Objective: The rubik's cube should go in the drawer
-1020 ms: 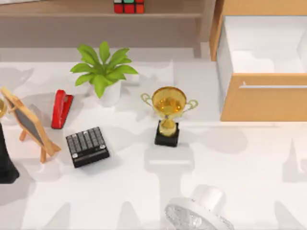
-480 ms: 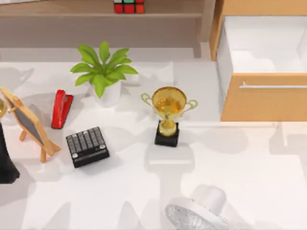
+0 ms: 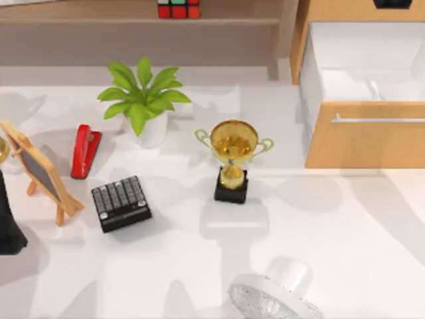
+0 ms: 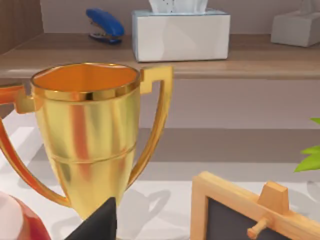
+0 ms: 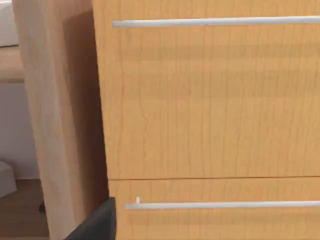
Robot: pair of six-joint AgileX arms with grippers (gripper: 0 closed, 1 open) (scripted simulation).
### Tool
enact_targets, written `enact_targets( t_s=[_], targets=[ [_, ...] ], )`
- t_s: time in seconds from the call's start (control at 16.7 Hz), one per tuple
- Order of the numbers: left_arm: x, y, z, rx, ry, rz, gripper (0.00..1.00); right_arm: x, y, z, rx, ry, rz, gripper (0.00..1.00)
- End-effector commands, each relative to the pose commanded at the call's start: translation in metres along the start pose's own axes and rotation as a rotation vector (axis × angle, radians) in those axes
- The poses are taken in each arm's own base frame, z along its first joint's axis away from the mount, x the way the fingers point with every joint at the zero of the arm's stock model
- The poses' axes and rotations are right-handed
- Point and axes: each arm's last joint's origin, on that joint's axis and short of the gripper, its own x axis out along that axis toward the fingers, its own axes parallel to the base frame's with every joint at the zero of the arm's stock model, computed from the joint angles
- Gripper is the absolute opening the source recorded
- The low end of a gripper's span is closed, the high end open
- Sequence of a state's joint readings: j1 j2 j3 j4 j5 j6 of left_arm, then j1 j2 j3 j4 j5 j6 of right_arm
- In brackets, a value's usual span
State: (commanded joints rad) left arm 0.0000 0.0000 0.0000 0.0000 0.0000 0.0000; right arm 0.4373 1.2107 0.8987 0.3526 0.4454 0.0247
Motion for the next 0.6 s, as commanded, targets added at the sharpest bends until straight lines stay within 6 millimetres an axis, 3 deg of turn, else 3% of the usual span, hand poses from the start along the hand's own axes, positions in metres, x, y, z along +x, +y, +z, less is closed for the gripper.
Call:
enact_targets(
  t_s=[0.12, 0.3, 0.42, 0.6],
  targets=[
    [0.0, 0.0, 0.0, 0.0, 0.0, 0.0, 1.0, 0.04, 0.045, -0.008, -0.001, 0.009, 0.001, 1.0],
    [0.0, 0.0, 0.0, 0.0, 0.0, 0.0, 1.0, 0.087, 0.12, -0.044, -0.008, 0.026, 0.001, 1.0],
    [0.0, 0.0, 0.0, 0.0, 0.0, 0.0, 1.0, 0.106, 0.167, -0.078, -0.015, 0.036, -0.001, 1.0],
    [0.0, 0.0, 0.0, 0.0, 0.0, 0.0, 1.0, 0.118, 0.223, -0.132, -0.025, 0.045, -0.005, 1.0]
  ],
)
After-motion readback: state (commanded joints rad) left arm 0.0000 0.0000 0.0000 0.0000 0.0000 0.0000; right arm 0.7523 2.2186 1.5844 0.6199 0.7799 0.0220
